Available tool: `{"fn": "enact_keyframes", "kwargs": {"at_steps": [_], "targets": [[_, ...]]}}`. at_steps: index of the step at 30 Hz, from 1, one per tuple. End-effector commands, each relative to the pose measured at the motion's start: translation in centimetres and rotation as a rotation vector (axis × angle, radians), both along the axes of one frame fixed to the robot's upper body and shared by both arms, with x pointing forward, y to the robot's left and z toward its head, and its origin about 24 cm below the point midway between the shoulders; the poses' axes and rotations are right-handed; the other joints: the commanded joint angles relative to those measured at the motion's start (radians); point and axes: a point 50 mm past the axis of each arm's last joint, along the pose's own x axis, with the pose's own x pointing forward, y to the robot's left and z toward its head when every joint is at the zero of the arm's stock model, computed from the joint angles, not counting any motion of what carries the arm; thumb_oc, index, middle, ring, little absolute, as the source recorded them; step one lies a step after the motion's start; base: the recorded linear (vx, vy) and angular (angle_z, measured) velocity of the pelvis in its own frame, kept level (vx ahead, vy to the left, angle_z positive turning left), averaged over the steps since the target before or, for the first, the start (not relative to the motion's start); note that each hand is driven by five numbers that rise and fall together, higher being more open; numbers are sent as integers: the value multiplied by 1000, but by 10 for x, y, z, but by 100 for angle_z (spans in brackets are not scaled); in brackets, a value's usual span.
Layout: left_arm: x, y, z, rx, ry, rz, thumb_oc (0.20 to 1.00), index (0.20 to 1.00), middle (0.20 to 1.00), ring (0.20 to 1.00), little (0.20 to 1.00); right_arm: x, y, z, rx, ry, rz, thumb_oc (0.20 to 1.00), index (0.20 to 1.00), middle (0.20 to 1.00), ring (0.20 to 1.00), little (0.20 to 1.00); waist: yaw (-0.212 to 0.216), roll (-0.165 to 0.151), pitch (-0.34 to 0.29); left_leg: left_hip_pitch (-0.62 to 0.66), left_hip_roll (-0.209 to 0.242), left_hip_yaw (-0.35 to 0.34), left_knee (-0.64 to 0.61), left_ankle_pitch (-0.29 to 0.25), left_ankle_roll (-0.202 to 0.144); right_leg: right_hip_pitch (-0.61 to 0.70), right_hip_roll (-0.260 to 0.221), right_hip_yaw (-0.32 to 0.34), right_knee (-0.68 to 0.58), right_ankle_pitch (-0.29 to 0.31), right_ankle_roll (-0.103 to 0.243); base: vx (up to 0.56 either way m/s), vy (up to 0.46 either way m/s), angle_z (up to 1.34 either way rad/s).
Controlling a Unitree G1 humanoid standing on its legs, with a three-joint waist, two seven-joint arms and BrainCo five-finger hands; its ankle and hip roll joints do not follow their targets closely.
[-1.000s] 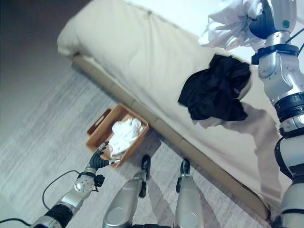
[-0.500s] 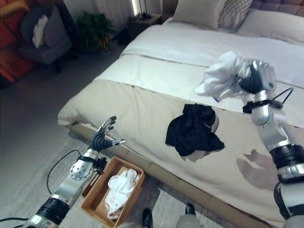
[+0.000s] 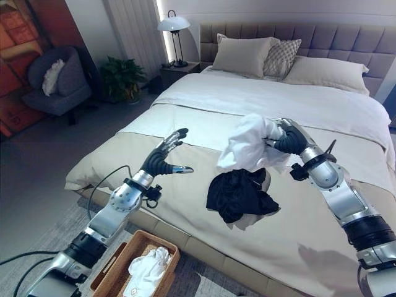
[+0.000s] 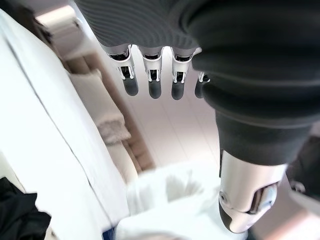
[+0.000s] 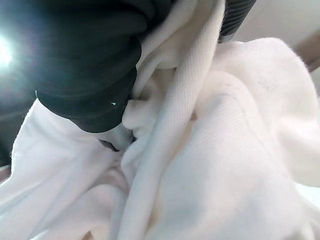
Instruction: Pick up clothes into the bucket
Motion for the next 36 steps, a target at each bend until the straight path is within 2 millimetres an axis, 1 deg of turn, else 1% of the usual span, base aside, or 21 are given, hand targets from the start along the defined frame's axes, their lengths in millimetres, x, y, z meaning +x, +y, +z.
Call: {"fn": "enact_keyframes", "kwargs": {"at_steps": [1, 2, 3, 4, 5, 7, 9, 13, 16, 17, 18, 22, 27, 30, 33, 34, 35, 36], "targets": [[9, -11, 18, 85, -94, -50, 1000, 1000, 1000, 1000, 1000, -7, 15, 16, 100, -41, 128, 200, 200, 200, 200, 200, 34, -86, -88, -59, -38, -20, 134, -129, 14, -40, -33, -23, 87, -34, 27, 0, 0, 0], [12, -20, 21, 146, -131, -70, 1000, 1000, 1000, 1000, 1000, -10, 25, 17, 156, -24, 192, 200, 200, 200, 200, 200, 36, -90, -89, -60, -36, -23, 130, -125, 14, -40, -33, -27, 85, -33, 28, -32, 2, 2], [12, -25, 23, 168, -145, -80, 1000, 1000, 1000, 1000, 1000, -11, 29, 19, 189, -24, 214, 200, 200, 200, 200, 200, 37, -92, -88, -62, -37, -26, 130, -124, 14, -42, -33, -29, 87, -34, 28, 0, 0, 0], [12, -25, 23, 169, -146, -81, 1000, 1000, 1000, 1000, 1000, -12, 29, 19, 189, -24, 213, 200, 200, 200, 200, 200, 37, -92, -88, -62, -37, -27, 131, -124, 14, -42, -33, -30, 88, -34, 28, -23, 7, 4], [13, -31, 24, 194, -165, -93, 1000, 1000, 1000, 1000, 1000, -15, 39, 22, 224, -42, 264, 200, 200, 200, 200, 200, 38, -94, -86, -63, -38, -33, 127, -120, 16, -43, -35, -31, 90, -33, 28, -11, 6, 5], [13, -34, 25, 209, -176, -103, 1000, 1000, 1000, 1000, 1000, -16, 42, 23, 239, -50, 278, 200, 200, 200, 200, 200, 38, -95, -85, -62, -39, -36, 124, -119, 17, -41, -36, -33, 89, -32, 28, -6, 9, 5], [12, -39, 26, 206, -180, -116, 1000, 1000, 1000, 1000, 1000, -19, 53, 28, 260, -70, 329, 200, 200, 200, 200, 200, 41, -98, -83, -63, -38, -39, 121, -117, 19, -39, -36, -35, 87, -31, 28, -4, 3, 2], [11, -47, 27, 190, -184, -131, 1000, 1000, 1000, 1000, 1000, -22, 72, 28, 336, -66, 417, 200, 200, 200, 200, 200, 47, -103, -79, -63, -39, -46, 116, -113, 23, -40, -36, -39, 85, -28, 28, 0, 0, 0], [10, -52, 28, 157, -171, -139, 1000, 1000, 1000, 1000, 1000, -27, 84, 26, 395, -34, 488, 200, 200, 200, 200, 200, 51, -108, -78, -66, -38, -52, 115, -110, 24, -39, -36, -45, 83, -27, 26, 0, 0, 0], [10, -52, 28, 157, -171, -139, 1000, 1000, 1000, 1000, 1000, -27, 84, 26, 395, -34, 488, 200, 200, 200, 200, 200, 51, -108, -78, -66, -39, -52, 115, -110, 24, -39, -36, -45, 83, -27, 26, -3, -8, 5], [9, -55, 30, 141, -173, -148, 1000, 1000, 1000, 1000, 1000, -30, 91, 24, 447, 7, 544, 200, 200, 200, 200, 200, 53, -111, -78, -67, -38, -55, 116, -110, 24, -37, -37, -49, 80, -26, 26, -4, -5, 6], [8, -60, 36, 119, -186, -160, 1000, 1000, 1000, 1000, 1000, -35, 99, 21, 538, 80, 620, 200, 200, 200, 200, 200, 54, -115, -76, -72, -38, -58, 117, -107, 23, -38, -37, -51, 77, -22, 25, -14, -1, 6], [7, -62, 41, 102, -200, -165, 1000, 1000, 1000, 1000, 1000, -40, 106, 23, 578, 126, 690, 200, 200, 200, 200, 200, 54, -117, -76, -76, -36, -59, 116, -103, 21, -42, -35, -53, 76, -21, 25, -5, -1, 2], [5, -63, 42, 16, -150, -196, 1000, 1000, 1000, 1000, 1000, -42, 108, 22, 589, 155, 708, 200, 200, 200, 200, 200, 54, -120, -75, -77, -35, -61, 116, -103, 20, -41, -36, -55, 76, -21, 23, 2, -2, 1], [0, -66, 41, -129, -47, -267, 1000, 1000, 1000, 1000, 1000, -42, 108, 20, 599, 179, 711, 200, 200, 200, 200, 200, 52, -120, -74, -79, -34, -61, 118, -102, 18, -43, -37, -59, 79, -20, 23, 0, 0, 0], [-1, -66, 41, -156, -24, -281, 485, 485, 485, 485, 485, -42, 106, 20, 600, 176, 705, 200, 200, 200, 200, 200, 51, -120, -75, -79, -34, -60, 118, -101, 17, -43, -36, -60, 78, -20, 23, 0, 0, 0], [-3, -66, 39, -184, 6, -300, 200, 200, 200, 200, 200, -41, 106, 20, 600, 174, 697, 200, 200, 200, 200, 200, 51, -120, -75, -79, -34, -59, 117, -101, 16, -42, -36, -62, 78, -19, 23, 37, -3, 0], [-4, -65, 37, -223, 41, -315, 200, 200, 200, 200, 200, -41, 104, 20, 605, 174, 690, 200, 200, 200, 200, 200, 49, -119, -74, -72, -32, -58, 115, -108, 15, -36, -35, -63, 77, -26, 23, 37, -3, 0]]}}
